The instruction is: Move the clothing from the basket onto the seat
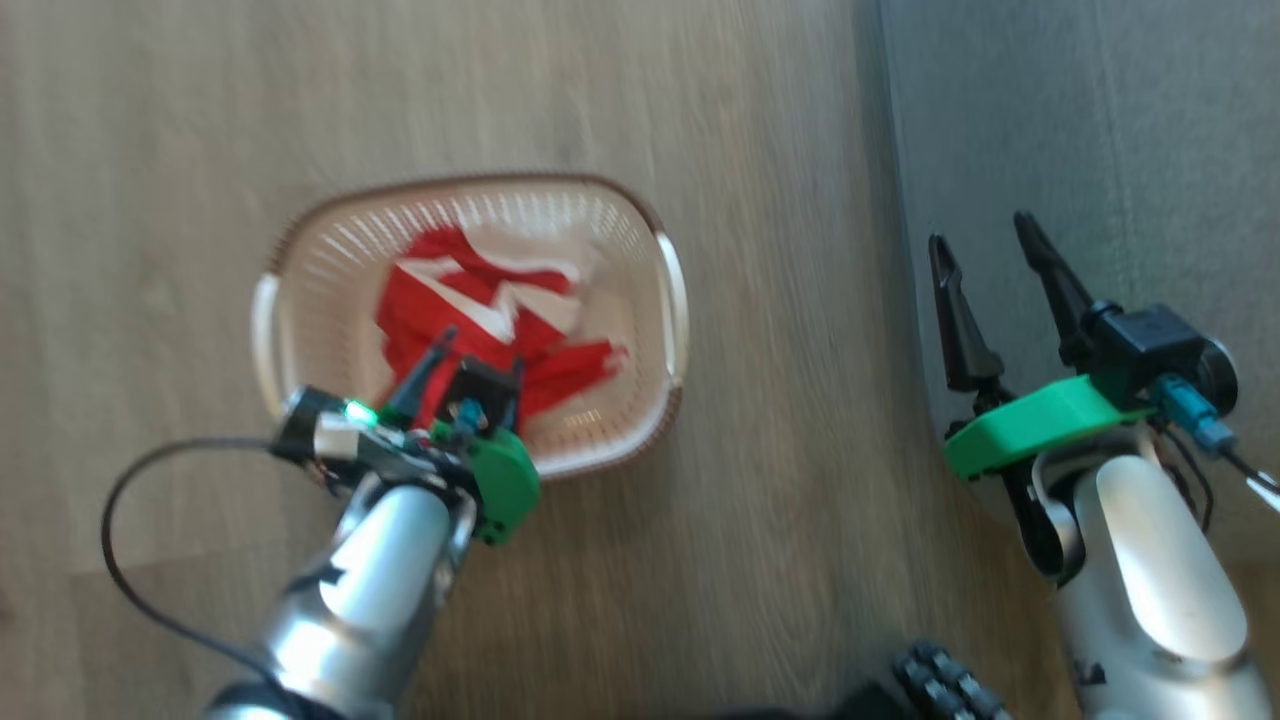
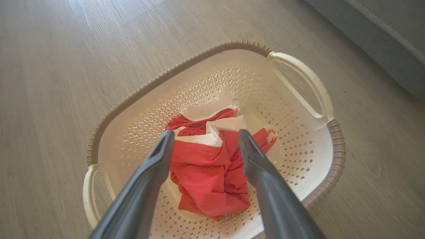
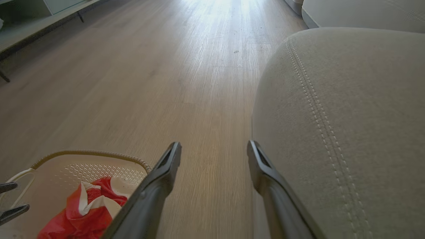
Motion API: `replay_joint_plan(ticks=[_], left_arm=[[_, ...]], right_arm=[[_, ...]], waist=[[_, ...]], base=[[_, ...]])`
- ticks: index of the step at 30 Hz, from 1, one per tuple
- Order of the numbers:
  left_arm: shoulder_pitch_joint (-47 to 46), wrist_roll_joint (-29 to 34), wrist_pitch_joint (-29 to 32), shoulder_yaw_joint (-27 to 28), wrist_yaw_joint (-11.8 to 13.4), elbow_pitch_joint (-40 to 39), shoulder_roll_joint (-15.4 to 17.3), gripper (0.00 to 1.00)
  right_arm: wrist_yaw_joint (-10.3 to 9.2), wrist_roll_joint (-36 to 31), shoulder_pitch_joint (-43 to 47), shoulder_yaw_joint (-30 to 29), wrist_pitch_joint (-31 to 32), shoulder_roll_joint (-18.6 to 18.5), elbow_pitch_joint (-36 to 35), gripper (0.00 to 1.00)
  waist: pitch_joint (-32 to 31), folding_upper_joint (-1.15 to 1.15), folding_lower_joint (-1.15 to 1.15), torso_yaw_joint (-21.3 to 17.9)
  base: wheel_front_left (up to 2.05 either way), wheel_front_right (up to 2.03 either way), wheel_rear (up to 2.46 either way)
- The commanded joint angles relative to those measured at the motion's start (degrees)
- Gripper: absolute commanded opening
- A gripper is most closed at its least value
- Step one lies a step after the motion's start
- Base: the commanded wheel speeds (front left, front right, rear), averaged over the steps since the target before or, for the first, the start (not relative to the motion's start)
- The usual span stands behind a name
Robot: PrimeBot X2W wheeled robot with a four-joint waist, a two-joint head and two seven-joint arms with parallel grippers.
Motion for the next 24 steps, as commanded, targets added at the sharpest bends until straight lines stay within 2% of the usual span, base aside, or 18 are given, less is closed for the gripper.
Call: replay_joint_plan(ticks=[1,2,4,9,14,18,24], left_arm=[[-2.1,0.5,-0.6,0.9,-0.1,1.6,0.8,1.00],[-4.7,0.6,-0.6,1.0,-0.5,6.8,0.9,1.00],[-7.6,0.9,-0.6,0.6,-1.3,12.3,1.1,1.00],[-14.2,0.9,-0.6,0.8,-0.7,20.3,2.5,1.00],[-18.1,-0.3,1.7,2.1,0.7,23.4,4.8,1.00],[-20.6,-1.2,3.7,2.7,0.3,24.1,6.2,1.00],[-22.5,-0.2,10.7,1.3,1.7,24.6,8.3,1.00]], right_arm=[[0.00,0.5,-0.3,1.2,-0.6,-0.2,-1.9,1.00],[0.00,0.9,-0.8,1.2,-0.6,0.1,-2.1,1.00],[0.00,1.1,-1.2,1.3,-0.6,0.4,-2.4,1.00],[0.00,1.4,-2.2,2.1,-0.6,1.4,-3.0,1.00],[0.00,2.2,-2.9,2.2,-0.6,2.2,-3.6,1.00],[0.00,2.6,-3.7,2.9,-0.6,2.6,-3.9,1.00],[0.00,3.1,-4.5,3.4,-0.6,2.9,-3.9,1.00]], waist=[[7.6,0.00,-0.02,-4.6],[9.7,0.00,-0.02,-5.6],[11.6,0.00,-0.02,-6.7],[16.0,0.00,-0.02,-9.4],[19.4,0.00,-0.02,-11.6],[21.7,0.00,-0.02,-12.8],[23.2,0.00,-0.02,-13.6]], base=[[0.00,0.00,0.00],[0.00,0.00,0.00],[0.00,0.00,0.00],[0.00,0.00,0.00],[0.00,0.00,0.00],[0.00,0.00,0.00],[0.00,0.00,0.00]])
